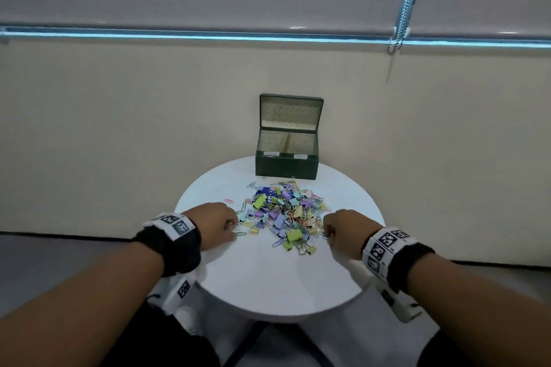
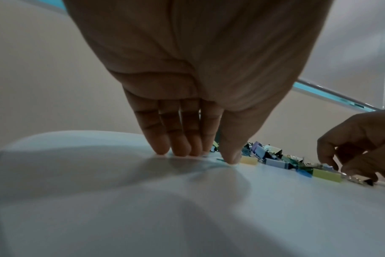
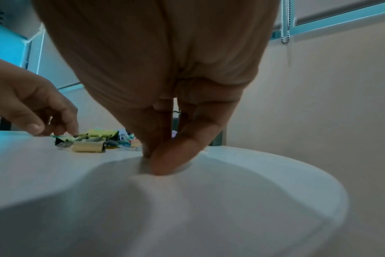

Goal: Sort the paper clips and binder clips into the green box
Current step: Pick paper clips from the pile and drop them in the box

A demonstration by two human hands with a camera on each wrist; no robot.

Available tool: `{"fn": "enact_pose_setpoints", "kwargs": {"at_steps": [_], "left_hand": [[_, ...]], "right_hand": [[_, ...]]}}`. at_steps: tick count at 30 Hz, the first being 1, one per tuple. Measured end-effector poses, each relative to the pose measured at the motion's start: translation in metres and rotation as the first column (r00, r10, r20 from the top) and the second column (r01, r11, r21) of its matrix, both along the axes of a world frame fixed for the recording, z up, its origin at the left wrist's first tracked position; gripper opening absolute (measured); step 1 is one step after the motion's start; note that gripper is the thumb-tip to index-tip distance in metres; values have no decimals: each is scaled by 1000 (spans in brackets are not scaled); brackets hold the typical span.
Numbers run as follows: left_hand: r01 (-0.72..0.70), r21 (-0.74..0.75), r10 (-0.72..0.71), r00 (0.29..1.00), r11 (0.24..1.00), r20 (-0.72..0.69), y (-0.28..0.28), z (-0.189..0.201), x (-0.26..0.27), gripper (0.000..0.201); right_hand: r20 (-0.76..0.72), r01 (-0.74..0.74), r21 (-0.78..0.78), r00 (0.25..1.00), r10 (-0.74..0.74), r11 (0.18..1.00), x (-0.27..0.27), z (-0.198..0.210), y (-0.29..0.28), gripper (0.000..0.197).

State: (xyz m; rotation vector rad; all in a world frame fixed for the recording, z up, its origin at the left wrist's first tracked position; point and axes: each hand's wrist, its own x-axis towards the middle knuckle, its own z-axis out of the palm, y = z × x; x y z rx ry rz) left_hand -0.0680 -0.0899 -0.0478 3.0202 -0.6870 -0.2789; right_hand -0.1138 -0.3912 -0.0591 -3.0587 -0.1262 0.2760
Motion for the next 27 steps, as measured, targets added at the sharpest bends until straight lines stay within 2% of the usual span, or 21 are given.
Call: {"fn": "enact_pose_setpoints", "kwargs": {"at_steps": [3,5,9,14,18,21,25,27], "left_hand": [[12,-61,-13,1000,998,-23,-1,-2,3,14],[59,-51,-60,998,997,-24,-1,-3,9,10],[186,10,-186,982,983,-15,-4,-5,24,6],[223,3,-222,971,975,-90,-11,2,30,5],[239,37,-235,969,970,-80,-16,-2,35,9],[224,35,-222,972,974,-72,-16,-1,42,12],[161,-84,-168,983,983,-80,-22,25,62,17],[101,-180,-114,991,979,-67,-32,43,83,18]], "right_hand": [[-14,40,49,999,-39,998,2,0,0,13],[-55,62,117,997,-56,991,7,-1,-2,17],[-194,139,296,978,-83,945,21,-5,-11,34],[-221,84,299,975,-16,950,26,-3,-17,20],[-237,15,245,971,44,969,26,0,-13,13],[-161,-38,172,985,66,984,29,2,-12,7],[-25,-103,282,993,114,954,54,29,-21,20],[51,-97,324,995,85,941,80,47,-24,20]]}}
